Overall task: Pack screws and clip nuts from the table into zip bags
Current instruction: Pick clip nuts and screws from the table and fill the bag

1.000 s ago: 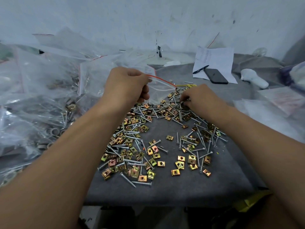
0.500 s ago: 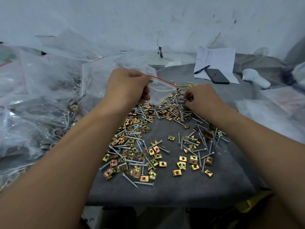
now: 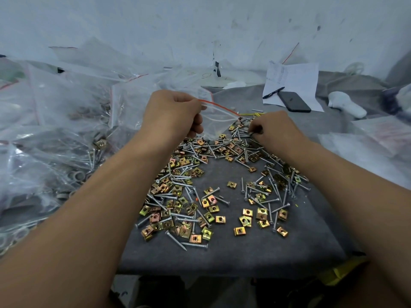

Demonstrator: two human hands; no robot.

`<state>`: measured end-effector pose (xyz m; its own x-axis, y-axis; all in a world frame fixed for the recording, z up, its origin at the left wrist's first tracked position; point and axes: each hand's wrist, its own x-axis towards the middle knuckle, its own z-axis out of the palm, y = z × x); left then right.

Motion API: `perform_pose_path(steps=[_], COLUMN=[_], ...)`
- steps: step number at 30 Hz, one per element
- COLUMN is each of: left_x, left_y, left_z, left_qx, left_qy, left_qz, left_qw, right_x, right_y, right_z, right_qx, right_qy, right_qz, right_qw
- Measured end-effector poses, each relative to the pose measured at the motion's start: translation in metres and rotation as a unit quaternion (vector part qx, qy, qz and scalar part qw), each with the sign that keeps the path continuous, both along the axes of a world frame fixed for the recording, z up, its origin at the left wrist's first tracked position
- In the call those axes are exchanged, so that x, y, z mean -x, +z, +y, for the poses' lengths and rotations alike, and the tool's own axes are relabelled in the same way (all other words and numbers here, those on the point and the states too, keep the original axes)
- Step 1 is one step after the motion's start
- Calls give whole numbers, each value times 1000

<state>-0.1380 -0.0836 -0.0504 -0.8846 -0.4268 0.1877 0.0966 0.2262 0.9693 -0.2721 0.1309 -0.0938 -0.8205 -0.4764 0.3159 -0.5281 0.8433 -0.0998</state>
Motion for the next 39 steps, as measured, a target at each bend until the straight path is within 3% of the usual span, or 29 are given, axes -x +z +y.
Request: perform_pose_path(steps=[6,8,10,11,12,13,14,16,19,29,30,31,33,34,36,39], left_x=[0,0,1,2,3,4,4,5,5,-2,-2,-2,-1,-1,0,0], left_y=[0,0,0,0,0,1,1,1,1,2,2,2,2,2,3,4], left_z=[1,1,-1,-2,-3,-3,-3,-1,3,5,5,5,6,6,7,8], left_qx=[3,2,1,0,0,0,0,-1,1,25,26,25,26,29,33,37], left_qy=[-8,-9,-6,-5,-7,-10,-12,-17,-28,-25,-25,-26,-29,-29,-34,-57], left_qz=[1,3,3,3,3,3,3,3,2,5,5,5,6,6,9,21], left_qw=[1000,1000,1000,1000,1000,1000,1000,1000,1000,999,999,999,999,999,999,997], right_x=[1,2,3,2,-1,-7,-13,-27,-46,-66,-67,-68,-73,-75,-79,-82], right_y=[-5,-5,2,9,18,28,35,44,49,58,58,57,54,51,48,48], right_z=[-3,1,6,8,9,9,9,8,5,-11,-12,-14,-16,-18,-22,-27], right_qx=[19,75,190,281,388,482,542,580,606,667,663,643,545,486,406,320], right_qy=[-26,-29,-35,-22,10,55,101,165,208,242,239,233,214,207,197,177], right_qz=[-14,-10,-31,-80,-164,-260,-338,-412,-438,-487,-472,-430,-277,-205,-128,-24], right_qw=[999,997,981,956,907,835,762,683,630,509,530,589,762,824,883,930])
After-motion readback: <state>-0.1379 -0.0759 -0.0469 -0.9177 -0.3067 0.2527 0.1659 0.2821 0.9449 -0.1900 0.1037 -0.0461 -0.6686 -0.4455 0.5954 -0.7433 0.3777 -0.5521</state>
